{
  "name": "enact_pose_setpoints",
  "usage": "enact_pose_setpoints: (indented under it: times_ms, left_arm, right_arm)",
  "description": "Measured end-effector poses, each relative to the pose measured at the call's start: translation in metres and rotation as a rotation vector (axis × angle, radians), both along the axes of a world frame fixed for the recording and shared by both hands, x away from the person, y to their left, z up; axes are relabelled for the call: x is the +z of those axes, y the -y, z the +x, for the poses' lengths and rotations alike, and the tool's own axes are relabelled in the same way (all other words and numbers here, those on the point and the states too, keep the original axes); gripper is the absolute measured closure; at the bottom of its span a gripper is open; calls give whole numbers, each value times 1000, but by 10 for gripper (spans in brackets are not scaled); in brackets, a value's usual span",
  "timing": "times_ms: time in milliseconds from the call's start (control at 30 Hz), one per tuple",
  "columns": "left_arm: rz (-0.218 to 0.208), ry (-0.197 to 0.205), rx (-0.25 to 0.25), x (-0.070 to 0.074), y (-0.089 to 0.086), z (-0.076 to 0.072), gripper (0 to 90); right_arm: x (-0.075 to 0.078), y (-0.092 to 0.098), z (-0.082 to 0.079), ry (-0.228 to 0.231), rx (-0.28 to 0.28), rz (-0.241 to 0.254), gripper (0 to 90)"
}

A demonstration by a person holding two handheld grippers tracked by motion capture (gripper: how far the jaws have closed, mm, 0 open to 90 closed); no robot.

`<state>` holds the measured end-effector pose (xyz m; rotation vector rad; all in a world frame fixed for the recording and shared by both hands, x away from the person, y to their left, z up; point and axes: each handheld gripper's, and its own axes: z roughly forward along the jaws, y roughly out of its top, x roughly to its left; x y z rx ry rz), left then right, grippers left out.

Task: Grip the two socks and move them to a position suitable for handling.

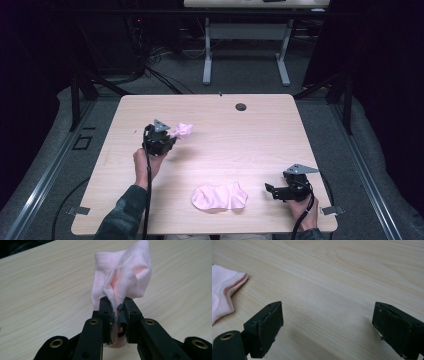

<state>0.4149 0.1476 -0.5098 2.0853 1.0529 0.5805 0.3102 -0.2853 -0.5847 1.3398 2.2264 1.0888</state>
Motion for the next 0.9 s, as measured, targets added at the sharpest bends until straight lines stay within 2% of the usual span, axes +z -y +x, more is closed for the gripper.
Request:
enact_pose_setpoints:
  times_ms: [67,133,167,367,433,500,533,567,600,633,667,700,733,800,833,900]
  left_arm:
    - [-16,2,-62,0,16,-9,792]
    - [6,7,-148,-3,34,-17,790]
    - [16,14,-174,-5,43,-21,790]
    - [27,-17,-351,-25,91,-36,788]
    - [70,-20,-395,-33,104,-41,786]
    - [92,-33,-455,-41,112,-46,783]
    - [122,-32,-469,-44,116,-48,777]
    - [127,-49,-502,-47,117,-48,769]
    - [132,-66,-515,-48,118,-49,730]
    - [138,-65,-506,-50,117,-49,587]
    - [119,-88,-504,-50,115,-49,587]
    - [97,-100,-497,-50,111,-49,514]
    - [97,-100,-485,-49,108,-49,448]
    - [68,-113,-486,-45,99,-52,382]
    - [63,-111,-478,-43,96,-53,389]
    - [38,-106,-450,-40,90,-55,404]
  right_arm:
    - [0,0,0,-5,-7,-1,97]
    - [1,1,1,-17,-2,10,97]
    - [2,3,1,-30,-2,15,97]
    - [10,0,-4,-23,4,26,103]
    - [14,-3,-3,-25,20,40,104]
    - [19,-8,-2,-24,35,40,108]
    - [20,-11,1,-32,50,49,113]
    - [22,-15,3,-35,65,48,120]
    - [23,-20,5,-33,74,49,128]
    - [27,-28,10,-39,104,44,141]
    - [27,-28,10,-39,104,44,141]
    - [29,-33,13,-36,108,51,147]
    - [32,-38,19,-46,122,47,156]
    - [35,-47,27,-60,155,56,176]
    - [37,-53,33,-82,174,59,227]
    - [37,-62,42,-104,186,65,264]
